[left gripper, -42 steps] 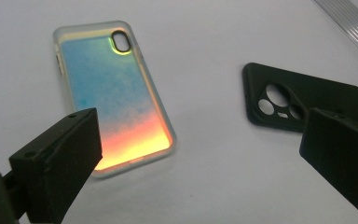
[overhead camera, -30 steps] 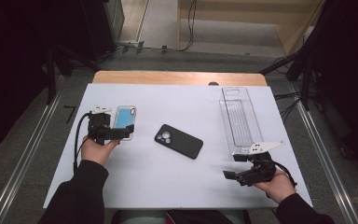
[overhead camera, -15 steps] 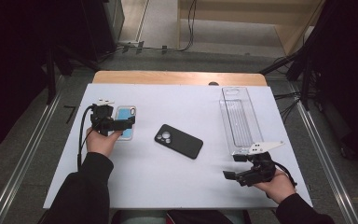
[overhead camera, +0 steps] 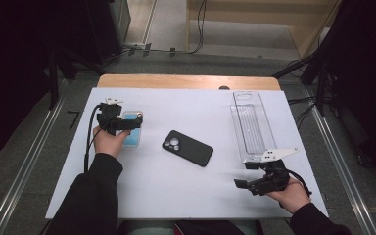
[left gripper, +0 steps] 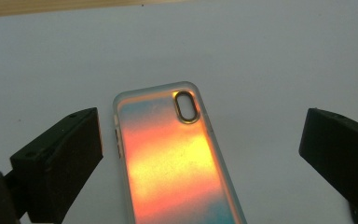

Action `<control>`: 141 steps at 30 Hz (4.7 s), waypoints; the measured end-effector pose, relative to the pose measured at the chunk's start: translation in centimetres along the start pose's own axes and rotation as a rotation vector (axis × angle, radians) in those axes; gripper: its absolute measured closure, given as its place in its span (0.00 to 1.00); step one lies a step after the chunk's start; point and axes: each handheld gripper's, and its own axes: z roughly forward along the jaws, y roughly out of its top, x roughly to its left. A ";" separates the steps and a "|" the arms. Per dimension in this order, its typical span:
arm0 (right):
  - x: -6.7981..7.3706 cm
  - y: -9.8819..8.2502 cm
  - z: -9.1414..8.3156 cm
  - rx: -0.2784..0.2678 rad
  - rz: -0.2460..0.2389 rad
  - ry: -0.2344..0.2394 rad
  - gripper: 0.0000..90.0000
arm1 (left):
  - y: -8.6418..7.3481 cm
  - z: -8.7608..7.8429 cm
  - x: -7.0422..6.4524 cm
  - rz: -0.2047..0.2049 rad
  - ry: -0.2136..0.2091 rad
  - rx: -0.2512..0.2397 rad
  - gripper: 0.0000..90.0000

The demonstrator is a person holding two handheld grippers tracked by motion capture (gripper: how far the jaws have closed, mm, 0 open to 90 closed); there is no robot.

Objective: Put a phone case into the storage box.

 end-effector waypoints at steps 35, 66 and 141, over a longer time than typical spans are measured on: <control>0.1 0.0 -0.1 -0.001 -0.004 -0.003 0.15 | -3.0 2.7 0.2 -0.087 0.011 0.051 0.00; 0.1 0.0 0.0 0.004 -0.006 -0.006 0.15 | -4.6 3.3 -0.8 0.010 0.137 0.024 0.16; 1.8 1.3 0.0 -0.039 -0.011 -0.009 0.15 | -5.5 -4.7 -9.5 0.104 -0.346 -0.080 0.19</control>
